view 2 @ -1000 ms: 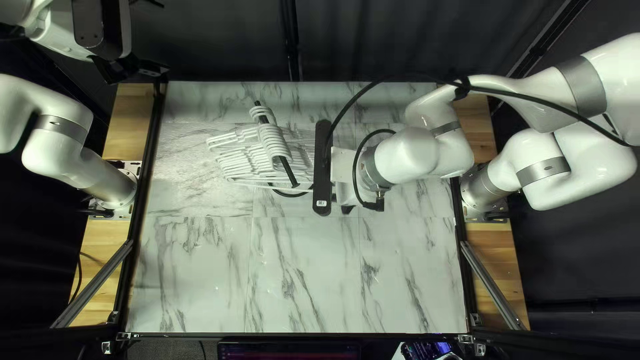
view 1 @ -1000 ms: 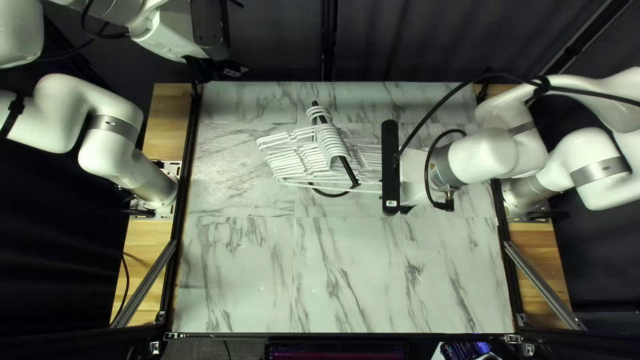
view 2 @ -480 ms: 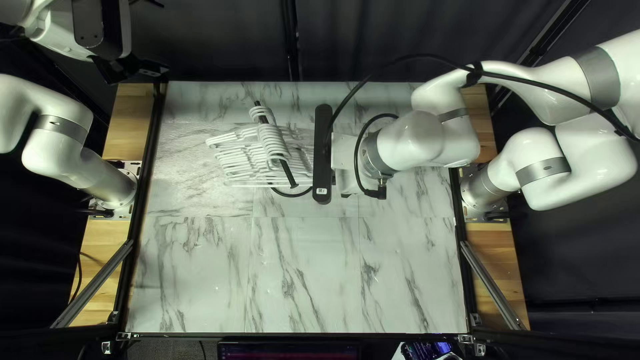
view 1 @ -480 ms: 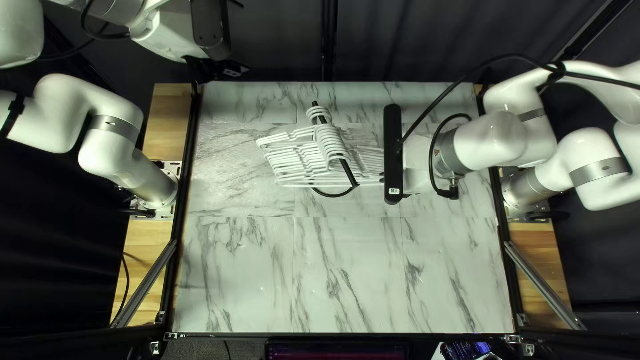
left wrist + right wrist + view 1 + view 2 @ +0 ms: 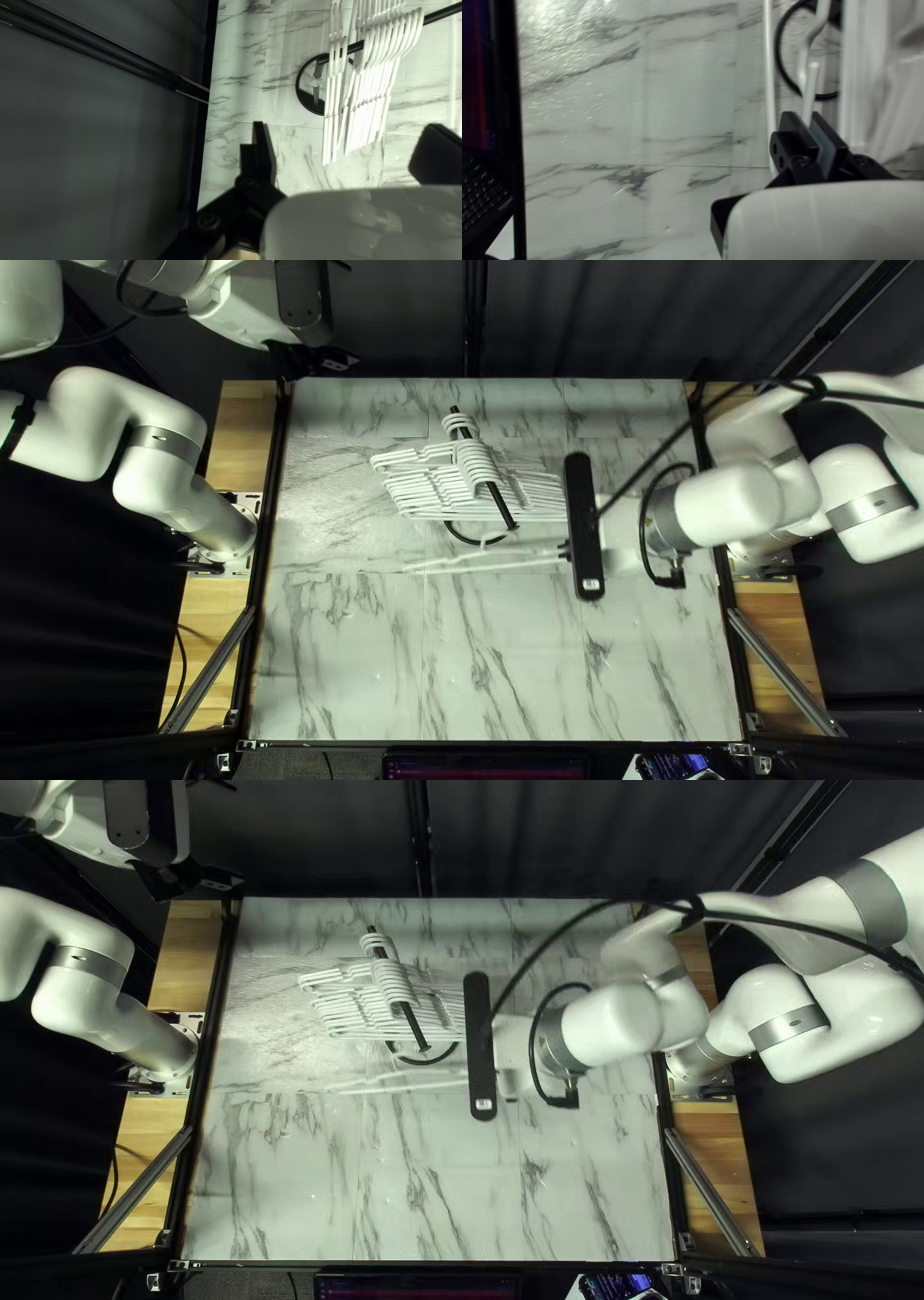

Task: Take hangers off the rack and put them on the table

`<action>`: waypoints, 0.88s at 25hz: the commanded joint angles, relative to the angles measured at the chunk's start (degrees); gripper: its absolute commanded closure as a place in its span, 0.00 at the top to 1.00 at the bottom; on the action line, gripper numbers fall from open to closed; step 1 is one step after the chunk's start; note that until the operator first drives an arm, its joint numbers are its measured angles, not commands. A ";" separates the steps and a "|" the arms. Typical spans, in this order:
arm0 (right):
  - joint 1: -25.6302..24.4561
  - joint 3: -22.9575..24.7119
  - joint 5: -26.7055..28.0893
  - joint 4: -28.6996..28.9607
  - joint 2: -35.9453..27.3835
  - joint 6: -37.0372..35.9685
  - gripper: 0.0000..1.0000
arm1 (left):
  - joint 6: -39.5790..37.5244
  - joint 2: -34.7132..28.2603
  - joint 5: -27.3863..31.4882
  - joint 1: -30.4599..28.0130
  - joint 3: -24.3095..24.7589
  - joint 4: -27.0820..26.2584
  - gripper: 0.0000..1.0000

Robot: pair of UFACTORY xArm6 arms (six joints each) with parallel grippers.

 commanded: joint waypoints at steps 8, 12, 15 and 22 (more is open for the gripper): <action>6.54 -9.24 6.55 -10.16 14.16 5.84 0.00 | 0.00 0.00 0.00 0.00 0.00 0.00 1.00; 6.54 -9.24 6.55 -10.16 14.16 5.84 0.00 | 0.00 0.00 0.00 0.00 0.00 0.00 1.00; 6.54 -9.24 6.55 -10.16 14.16 5.84 0.00 | 0.00 0.00 0.00 0.00 0.00 0.00 1.00; 6.54 -9.24 6.55 -10.16 14.16 5.84 0.00 | 0.00 0.00 0.00 0.00 0.00 0.00 1.00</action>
